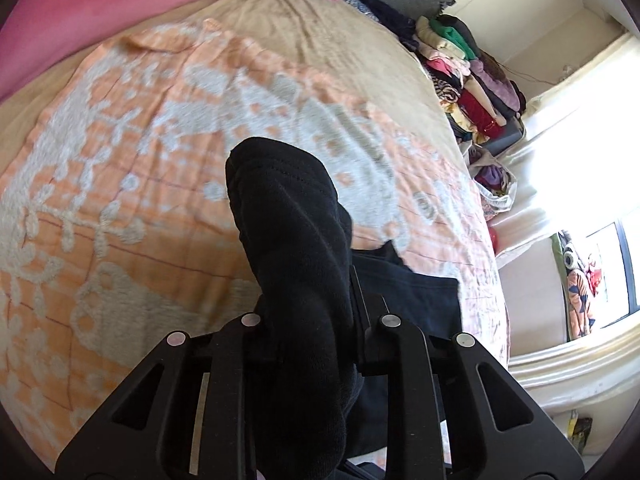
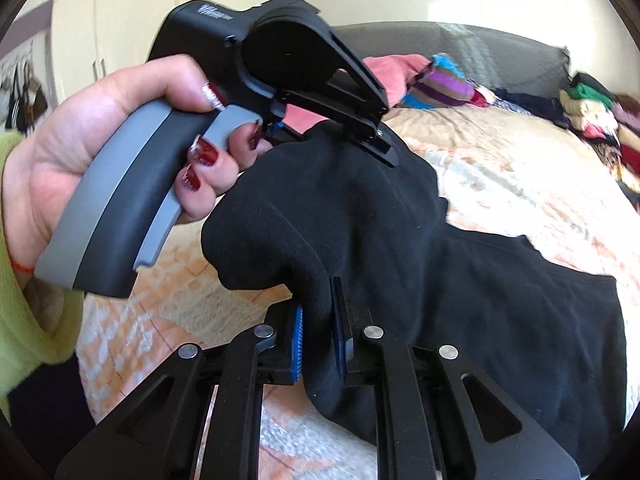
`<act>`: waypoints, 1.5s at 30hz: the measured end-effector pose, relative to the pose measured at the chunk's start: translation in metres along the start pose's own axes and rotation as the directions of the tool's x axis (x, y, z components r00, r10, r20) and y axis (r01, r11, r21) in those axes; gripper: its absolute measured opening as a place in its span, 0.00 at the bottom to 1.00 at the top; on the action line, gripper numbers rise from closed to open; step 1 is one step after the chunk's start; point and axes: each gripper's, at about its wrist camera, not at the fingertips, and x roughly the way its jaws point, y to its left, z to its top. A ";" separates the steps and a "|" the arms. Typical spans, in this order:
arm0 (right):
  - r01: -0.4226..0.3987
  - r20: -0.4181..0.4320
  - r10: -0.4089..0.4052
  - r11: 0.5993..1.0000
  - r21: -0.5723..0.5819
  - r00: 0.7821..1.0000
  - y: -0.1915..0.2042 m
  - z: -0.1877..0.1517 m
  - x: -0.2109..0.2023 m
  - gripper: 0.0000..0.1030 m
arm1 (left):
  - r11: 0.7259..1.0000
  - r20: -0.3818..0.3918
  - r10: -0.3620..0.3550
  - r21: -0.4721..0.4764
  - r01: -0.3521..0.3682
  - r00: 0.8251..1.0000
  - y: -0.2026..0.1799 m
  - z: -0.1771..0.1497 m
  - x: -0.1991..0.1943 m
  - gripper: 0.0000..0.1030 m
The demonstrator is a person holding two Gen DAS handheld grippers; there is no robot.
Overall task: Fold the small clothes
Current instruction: 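Lift the held side with the right gripper and fold it across the shirt, then lay the folded side down and open the right gripper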
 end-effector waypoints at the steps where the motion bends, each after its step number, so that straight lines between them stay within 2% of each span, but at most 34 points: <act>1: 0.001 0.006 -0.001 1.000 0.019 1.000 -0.007 0.000 -0.007 0.11 | 1.000 0.001 0.000 0.004 0.000 1.000 -0.008 -0.001 0.000 0.14; 12: 0.059 0.009 -0.063 0.973 0.225 0.998 -0.079 -0.013 -0.063 0.08 | 0.996 -0.013 0.019 0.088 -0.018 1.000 -0.094 -0.018 0.030 0.14; 26: 0.088 -0.058 -0.074 0.946 0.312 0.996 -0.099 -0.037 -0.090 0.08 | 0.986 -0.072 0.051 0.165 -0.039 0.996 -0.148 -0.046 0.070 0.17; 30: 0.092 -0.077 -0.070 0.933 0.349 0.995 -0.107 -0.043 -0.090 0.08 | 0.985 -0.089 0.034 0.173 -0.018 0.995 -0.160 -0.052 0.079 0.22; 33: 0.104 -0.094 -0.074 0.923 0.370 0.993 -0.110 -0.049 -0.092 0.08 | 0.982 -0.096 0.009 0.190 0.009 0.995 -0.169 -0.055 0.079 0.23; 36: 0.116 -0.117 -0.075 0.909 0.400 0.990 -0.117 -0.054 -0.091 0.08 | 0.978 -0.070 0.004 0.209 0.011 0.998 -0.174 -0.056 0.070 0.24; 39: 0.095 -0.115 -0.048 0.891 0.443 0.992 -0.122 -0.058 -0.092 0.08 | 0.974 -0.029 0.018 0.225 -0.011 0.999 -0.171 -0.055 0.057 0.24; 45: 0.096 -0.123 -0.046 0.893 0.441 0.991 -0.121 -0.057 -0.096 0.08 | 0.963 0.047 0.072 0.258 -0.082 0.996 -0.156 -0.058 0.032 0.32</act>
